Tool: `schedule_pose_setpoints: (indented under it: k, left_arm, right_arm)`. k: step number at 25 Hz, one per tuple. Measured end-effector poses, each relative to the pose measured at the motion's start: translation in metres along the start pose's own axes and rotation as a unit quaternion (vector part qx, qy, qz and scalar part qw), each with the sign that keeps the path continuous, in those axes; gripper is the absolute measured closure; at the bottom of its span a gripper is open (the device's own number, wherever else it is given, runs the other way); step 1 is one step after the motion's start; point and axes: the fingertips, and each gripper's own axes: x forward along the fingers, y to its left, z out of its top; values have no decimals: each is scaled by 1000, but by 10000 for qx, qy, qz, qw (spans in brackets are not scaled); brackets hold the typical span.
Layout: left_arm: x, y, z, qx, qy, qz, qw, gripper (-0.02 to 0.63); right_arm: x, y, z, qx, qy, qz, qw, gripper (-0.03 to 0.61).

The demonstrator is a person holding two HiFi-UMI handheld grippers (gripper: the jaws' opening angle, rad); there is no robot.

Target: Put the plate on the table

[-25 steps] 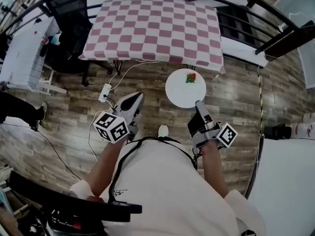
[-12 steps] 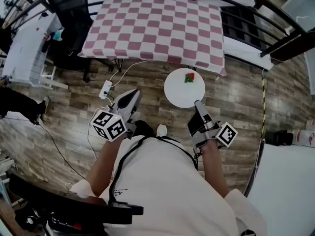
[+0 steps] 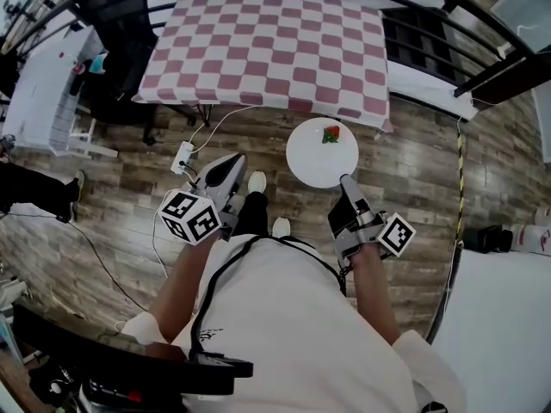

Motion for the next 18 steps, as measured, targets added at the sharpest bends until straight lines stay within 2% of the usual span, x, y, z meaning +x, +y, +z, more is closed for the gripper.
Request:
schedule_pose_setpoints:
  k: [9,18]
  left_arm:
    - [22,8,5,-4,-25,-164,9999,607]
    - [72,58,26,-38,130,-429,9990,607]
  right_arm:
    - [10,-2,15,-95,-156,-16,9998,555]
    - [62,-14,38,-101,-442,-96,9989,555]
